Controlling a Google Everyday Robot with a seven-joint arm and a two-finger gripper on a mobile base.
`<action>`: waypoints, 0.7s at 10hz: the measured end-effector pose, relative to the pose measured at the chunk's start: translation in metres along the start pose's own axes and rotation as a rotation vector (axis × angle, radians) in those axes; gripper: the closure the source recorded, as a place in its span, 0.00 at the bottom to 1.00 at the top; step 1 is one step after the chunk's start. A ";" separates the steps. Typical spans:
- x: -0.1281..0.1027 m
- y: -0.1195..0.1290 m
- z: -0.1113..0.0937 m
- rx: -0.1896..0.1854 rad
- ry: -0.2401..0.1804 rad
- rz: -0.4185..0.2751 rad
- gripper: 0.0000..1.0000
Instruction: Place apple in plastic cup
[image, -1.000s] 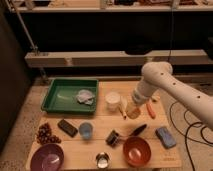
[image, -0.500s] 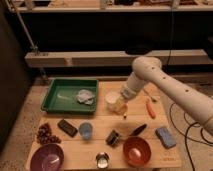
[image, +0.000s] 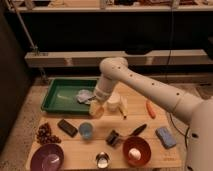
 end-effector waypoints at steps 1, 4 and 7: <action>0.010 -0.009 0.011 0.004 -0.029 -0.035 0.98; 0.013 -0.020 0.024 0.011 -0.067 -0.098 0.98; 0.010 -0.026 0.033 0.027 -0.089 -0.126 0.98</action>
